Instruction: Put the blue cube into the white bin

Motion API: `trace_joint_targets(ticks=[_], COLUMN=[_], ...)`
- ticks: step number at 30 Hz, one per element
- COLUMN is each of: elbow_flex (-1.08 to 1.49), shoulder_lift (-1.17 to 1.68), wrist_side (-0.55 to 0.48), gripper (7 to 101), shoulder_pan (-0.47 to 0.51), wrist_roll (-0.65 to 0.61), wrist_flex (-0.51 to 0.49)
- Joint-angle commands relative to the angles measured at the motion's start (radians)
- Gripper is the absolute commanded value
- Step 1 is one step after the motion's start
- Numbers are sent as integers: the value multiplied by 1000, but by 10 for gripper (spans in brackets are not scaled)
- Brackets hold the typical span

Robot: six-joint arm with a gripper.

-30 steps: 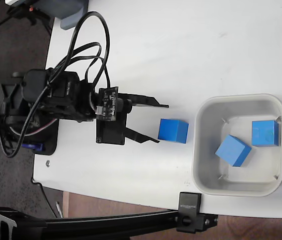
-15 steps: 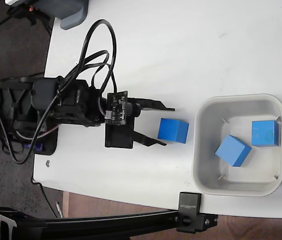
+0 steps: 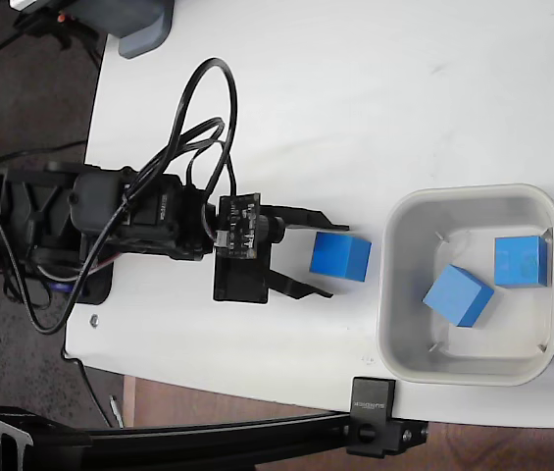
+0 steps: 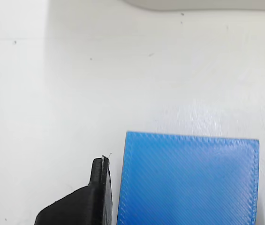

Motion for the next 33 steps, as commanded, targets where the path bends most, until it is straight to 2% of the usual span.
trace_joint_targets(ticks=[1,10,13,17,26,28,33], elbow_flex=[-58,-60,-60,-60,-57,-57,-57], shoulder_lift=[6,6,6,9,18,18,49], wrist_side=[-17,-15,-6,14,26,29,38], gripper=[995,892,774,559,261,228,226], shoulder_pan=[6,6,6,3,0,-2,-5], wrist_roll=[3,6,6,6,8,11,6], wrist_flex=[-37,-40,-37,-31,-34,-35,-5])
